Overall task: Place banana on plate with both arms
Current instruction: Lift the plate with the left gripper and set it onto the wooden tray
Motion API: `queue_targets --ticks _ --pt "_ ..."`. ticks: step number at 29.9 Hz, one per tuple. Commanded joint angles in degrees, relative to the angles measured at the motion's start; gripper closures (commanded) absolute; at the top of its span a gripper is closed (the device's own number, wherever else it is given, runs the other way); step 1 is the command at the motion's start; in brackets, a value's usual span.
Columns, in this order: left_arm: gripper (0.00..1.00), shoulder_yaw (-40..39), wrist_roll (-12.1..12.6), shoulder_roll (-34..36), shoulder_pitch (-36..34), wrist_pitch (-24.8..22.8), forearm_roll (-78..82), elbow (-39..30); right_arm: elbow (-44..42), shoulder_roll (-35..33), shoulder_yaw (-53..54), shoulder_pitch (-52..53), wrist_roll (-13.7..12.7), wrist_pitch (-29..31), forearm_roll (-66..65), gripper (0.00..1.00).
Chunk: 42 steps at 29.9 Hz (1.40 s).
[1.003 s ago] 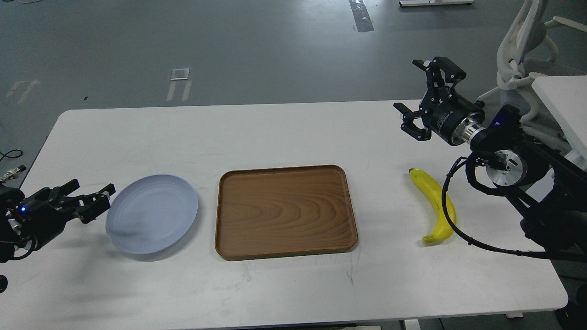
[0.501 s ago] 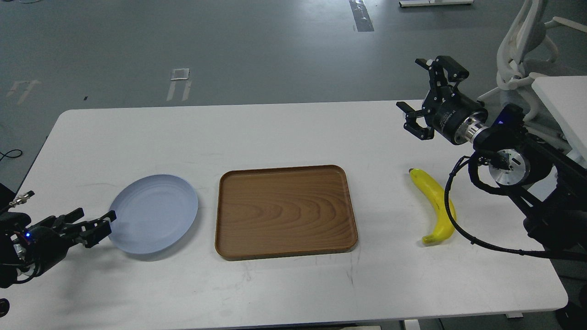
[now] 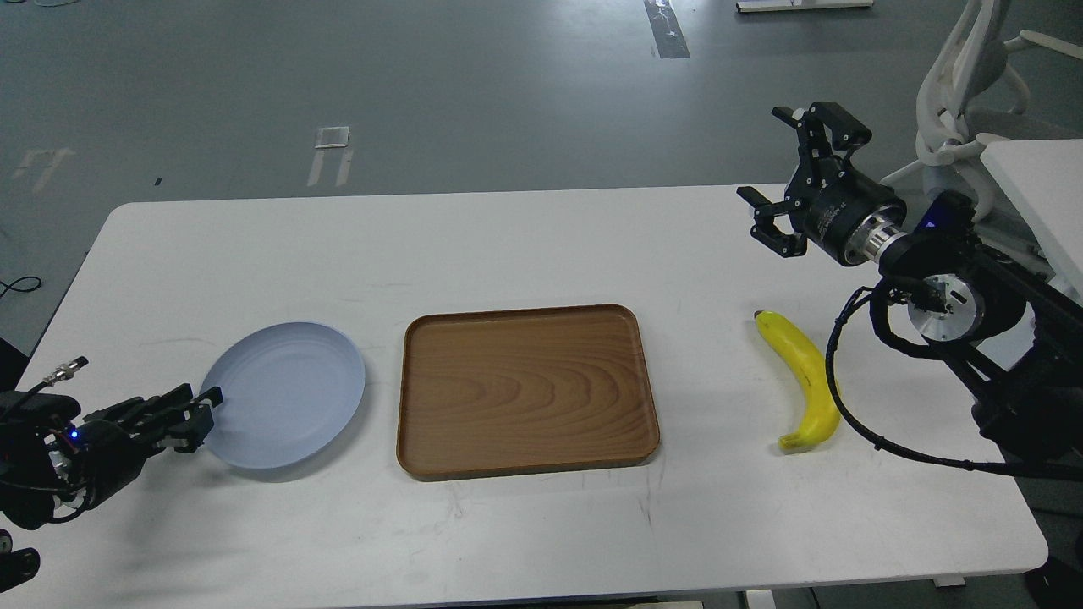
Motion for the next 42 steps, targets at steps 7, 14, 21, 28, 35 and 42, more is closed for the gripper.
queue_targets --ticks 7,14,21,28,35,42 --pt "1.00 -0.1 -0.4 -0.5 -0.1 0.0 0.0 0.9 0.1 -0.3 0.0 -0.1 0.0 -0.4 0.0 0.00" --pt "1.00 -0.5 -0.4 -0.3 -0.9 0.0 -0.1 1.1 0.0 0.3 0.0 -0.2 0.0 -1.7 0.0 0.00" --pt "1.00 -2.1 -0.4 0.2 -2.4 -0.1 -0.7 -0.2 0.1 0.2 0.3 0.0 0.0 -1.8 0.0 0.00" --pt "1.00 -5.8 -0.4 3.0 -12.6 -10.5 -3.2 -13.7 0.1 -0.6 0.4 0.1 0.0 -1.9 0.0 0.00" --pt "1.00 -5.1 -0.4 -5.0 -18.1 -11.3 -2.5 -14.3 0.1 -0.8 0.7 0.1 0.0 -1.9 0.1 0.00" --pt "1.00 -4.1 -0.4 -14.4 -19.1 -14.2 -2.3 -10.0 0.1 -1.6 1.1 0.1 0.0 -1.9 0.1 0.00"
